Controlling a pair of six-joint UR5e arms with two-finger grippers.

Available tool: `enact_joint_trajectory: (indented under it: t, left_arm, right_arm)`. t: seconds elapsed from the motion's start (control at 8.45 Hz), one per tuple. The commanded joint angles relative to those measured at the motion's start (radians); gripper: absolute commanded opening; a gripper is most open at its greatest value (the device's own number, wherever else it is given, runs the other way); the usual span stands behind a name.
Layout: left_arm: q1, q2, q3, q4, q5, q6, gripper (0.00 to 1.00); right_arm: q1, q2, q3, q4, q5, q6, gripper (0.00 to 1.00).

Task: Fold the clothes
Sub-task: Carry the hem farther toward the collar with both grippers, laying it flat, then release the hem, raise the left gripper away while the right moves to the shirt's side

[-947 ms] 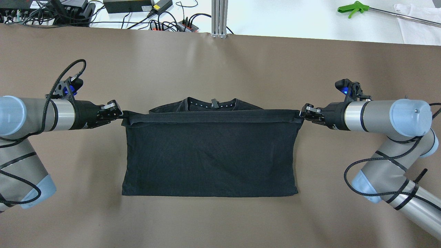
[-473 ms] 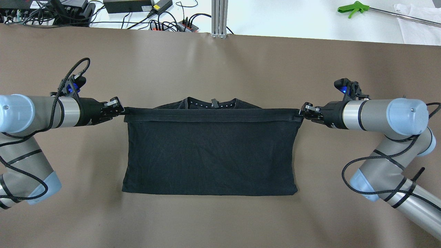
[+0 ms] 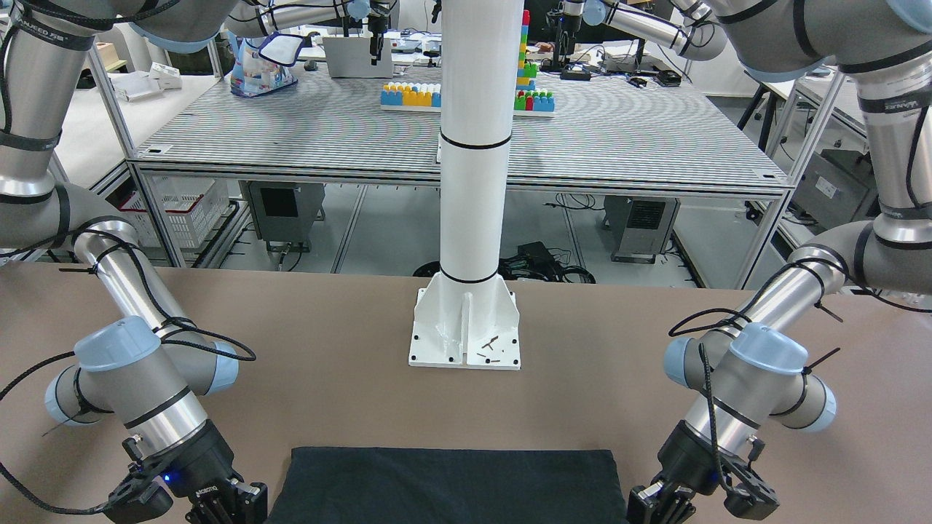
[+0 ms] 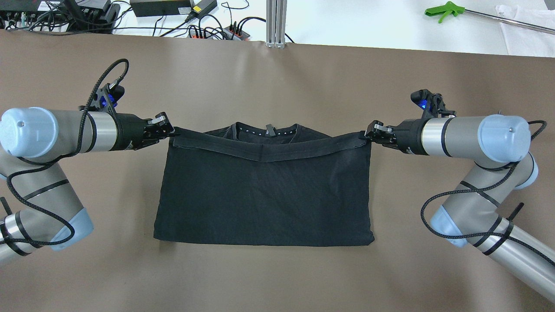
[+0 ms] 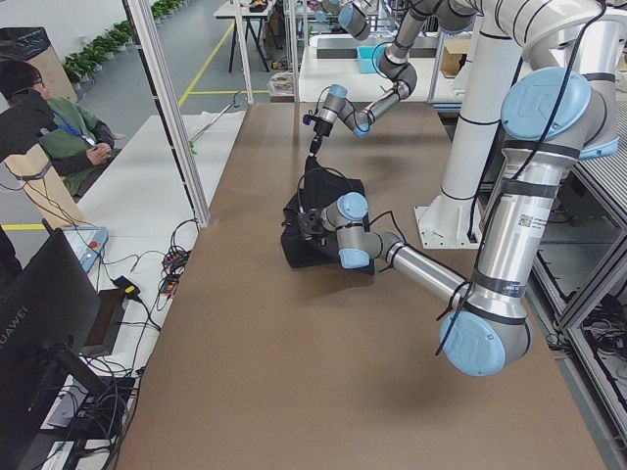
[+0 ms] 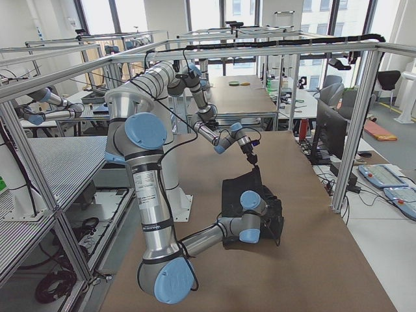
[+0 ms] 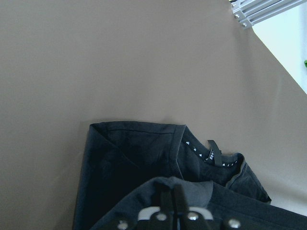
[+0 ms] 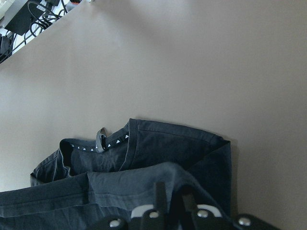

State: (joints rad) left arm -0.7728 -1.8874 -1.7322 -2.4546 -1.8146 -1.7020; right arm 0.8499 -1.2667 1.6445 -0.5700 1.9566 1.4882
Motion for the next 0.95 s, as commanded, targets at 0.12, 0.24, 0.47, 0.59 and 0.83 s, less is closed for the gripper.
enact_joint_trajectory:
  t: [0.12, 0.24, 0.47, 0.59, 0.83]
  left_arm:
    - [-0.014, 0.001, 0.002, 0.006, 0.012, 0.004, 1.0]
    - [-0.032, -0.001, -0.001, 0.006, 0.008, 0.005, 1.0]
    - [-0.042, -0.007, -0.001, 0.008, 0.011, 0.005, 1.0]
    - [-0.055, -0.009, -0.001, 0.008, 0.011, 0.007, 1.0]
    - [-0.066, -0.016, -0.032, 0.057, 0.012, 0.012, 1.0]
  right_arm:
    - [0.006, -0.014, -0.006, -0.002, 0.001, 0.007, 0.94]
    - [0.006, -0.014, 0.0, -0.002, 0.008, 0.024, 0.94]
    - [0.002, -0.048, 0.021, -0.008, 0.06, 0.085, 0.94]
    - [-0.003, -0.072, 0.027, -0.019, 0.108, 0.096, 0.94]
    - [-0.076, -0.088, 0.038, -0.089, 0.174, 0.169, 0.94]
